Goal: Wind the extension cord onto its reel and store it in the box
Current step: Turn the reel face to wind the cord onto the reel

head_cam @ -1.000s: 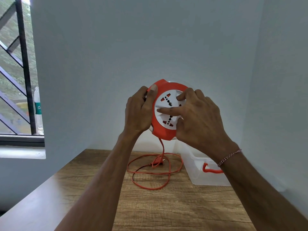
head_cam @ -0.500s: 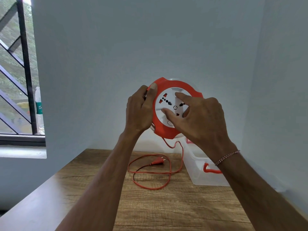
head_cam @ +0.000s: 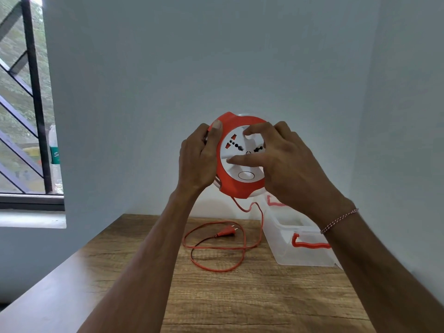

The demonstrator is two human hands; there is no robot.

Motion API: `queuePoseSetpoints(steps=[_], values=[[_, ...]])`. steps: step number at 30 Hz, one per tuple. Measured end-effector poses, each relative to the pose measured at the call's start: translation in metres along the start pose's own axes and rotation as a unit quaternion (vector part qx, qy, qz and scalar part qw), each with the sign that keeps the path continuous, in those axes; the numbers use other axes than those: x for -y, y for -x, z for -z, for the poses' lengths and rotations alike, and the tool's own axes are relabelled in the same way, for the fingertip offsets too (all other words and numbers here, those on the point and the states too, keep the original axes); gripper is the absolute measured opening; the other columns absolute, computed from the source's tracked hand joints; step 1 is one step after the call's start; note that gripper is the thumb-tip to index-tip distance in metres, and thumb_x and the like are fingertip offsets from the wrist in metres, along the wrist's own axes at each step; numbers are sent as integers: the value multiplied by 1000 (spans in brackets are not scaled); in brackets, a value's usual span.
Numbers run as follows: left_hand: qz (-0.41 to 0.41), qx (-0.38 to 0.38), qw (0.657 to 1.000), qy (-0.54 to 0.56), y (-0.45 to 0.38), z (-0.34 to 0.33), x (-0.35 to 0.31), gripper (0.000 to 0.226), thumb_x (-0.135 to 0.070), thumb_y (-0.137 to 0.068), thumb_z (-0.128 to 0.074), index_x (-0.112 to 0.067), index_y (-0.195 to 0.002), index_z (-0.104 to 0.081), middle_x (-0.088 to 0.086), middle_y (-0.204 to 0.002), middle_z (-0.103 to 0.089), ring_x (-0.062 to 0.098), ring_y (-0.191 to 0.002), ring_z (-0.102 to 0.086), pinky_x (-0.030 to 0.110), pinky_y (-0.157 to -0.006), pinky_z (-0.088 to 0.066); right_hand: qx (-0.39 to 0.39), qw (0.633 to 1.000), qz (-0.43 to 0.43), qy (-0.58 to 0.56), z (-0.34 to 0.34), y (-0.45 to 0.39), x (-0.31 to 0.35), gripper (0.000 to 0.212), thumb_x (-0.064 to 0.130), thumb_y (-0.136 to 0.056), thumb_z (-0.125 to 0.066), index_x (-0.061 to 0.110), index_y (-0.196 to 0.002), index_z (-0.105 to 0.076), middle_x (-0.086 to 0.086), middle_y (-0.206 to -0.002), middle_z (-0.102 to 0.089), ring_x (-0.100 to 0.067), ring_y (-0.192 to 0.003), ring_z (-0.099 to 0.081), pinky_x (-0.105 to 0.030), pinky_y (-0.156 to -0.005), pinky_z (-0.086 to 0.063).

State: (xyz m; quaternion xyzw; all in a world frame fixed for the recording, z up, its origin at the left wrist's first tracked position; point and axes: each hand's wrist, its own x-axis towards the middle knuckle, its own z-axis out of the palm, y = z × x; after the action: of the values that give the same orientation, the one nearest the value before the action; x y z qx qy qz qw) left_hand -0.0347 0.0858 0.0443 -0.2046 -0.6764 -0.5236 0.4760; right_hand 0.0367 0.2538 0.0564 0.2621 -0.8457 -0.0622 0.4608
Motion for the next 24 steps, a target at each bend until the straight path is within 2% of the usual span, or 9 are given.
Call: queuePoseSetpoints(steps=[5,9,12,15,19,24], values=[[-5,-3,1000,2,1,-1,2,43,-51,-98,-38,-17,-97,-64,-14,-81,-70,7,-72,-71,26,-66,-62,25,999,-28,36,0,-1,6,63,27,-61,-85,38,-120,-63,-15,-135,-52,-39,-116,-46,-49,-90,-45],[-17,3,1000,-8,1,-3,1,39,-52,-98,-39,-20,-95,-62,-16,-80,-69,4,-72,-70,21,-63,-59,27,997,-37,63,1,0,7,62,33,-61,-85,39,-119,-63,-14,-128,-57,-37,-111,-48,-46,-85,-45],[-23,3,1000,-15,2,-3,0,38,-51,-97,-39,-22,-93,-61,-17,-78,-68,3,-71,-69,20,-63,-59,1,997,-47,62,-1,2,6,60,35,-62,-84,39,-118,-64,-14,-121,-60,-35,-104,-52,-45,-81,-47],[-13,1,1000,-10,2,-2,-1,41,-51,-98,-39,-17,-94,-63,-15,-78,-69,5,-70,-70,27,-65,-61,-24,997,-65,42,-5,4,6,59,37,-67,-80,38,-123,-61,-15,-117,-61,-34,-101,-56,-45,-82,-48],[-12,-4,1000,-12,2,-2,-2,52,-55,-97,-38,-9,-91,-63,0,-75,-70,15,-64,-68,45,-66,-61,-48,994,-101,8,-8,4,5,57,52,-79,-62,39,-133,-51,-14,-119,-62,-30,-101,-59,-43,-87,-49],[-4,0,1000,-9,2,-1,-3,51,-54,-98,-38,-11,-88,-63,-3,-73,-69,16,-65,-67,48,-66,-60,-89,985,-141,-49,-8,3,8,67,68,-79,-53,26,-131,-57,-9,-106,-72,-28,-87,-69,-41,-84,-56]])
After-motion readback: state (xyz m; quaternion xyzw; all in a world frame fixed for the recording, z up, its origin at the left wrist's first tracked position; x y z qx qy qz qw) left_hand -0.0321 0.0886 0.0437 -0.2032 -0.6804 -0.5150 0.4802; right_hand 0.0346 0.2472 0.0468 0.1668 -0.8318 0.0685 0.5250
